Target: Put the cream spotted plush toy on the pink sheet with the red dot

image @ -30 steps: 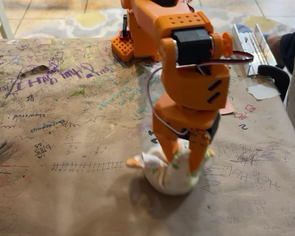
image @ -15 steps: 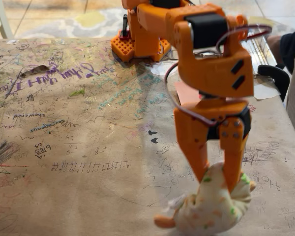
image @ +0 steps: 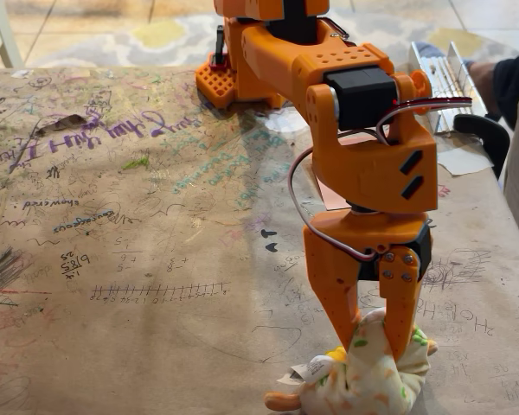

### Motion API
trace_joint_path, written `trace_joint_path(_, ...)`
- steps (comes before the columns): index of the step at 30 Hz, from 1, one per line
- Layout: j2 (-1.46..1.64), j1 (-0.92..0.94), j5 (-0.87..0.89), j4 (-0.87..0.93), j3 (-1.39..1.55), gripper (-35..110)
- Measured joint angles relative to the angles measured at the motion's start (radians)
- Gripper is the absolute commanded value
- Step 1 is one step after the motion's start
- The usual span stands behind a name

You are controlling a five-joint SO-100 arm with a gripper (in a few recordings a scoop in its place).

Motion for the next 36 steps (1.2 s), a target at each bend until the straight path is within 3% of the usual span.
trace_joint_path(4, 0.169, -0.012, 0.009, -0.029, 0.202, 0)
trace_joint_path(12, 0.621, -0.138, 0.038, 0.006, 0.232, 1)
trace_joint_path(14, 0.787, -0.186, 0.035, 0.035, 0.302, 7)
trace_joint_path(18, 1.066, -0.268, -0.015, 0.077, 0.514, 34)
trace_joint_path(25, 1.287, -0.293, -0.112, 0.241, 0.758, 33)
trace_joint_path(36, 1.554, -0.36, -0.175, 0.362, 0.785, 33)
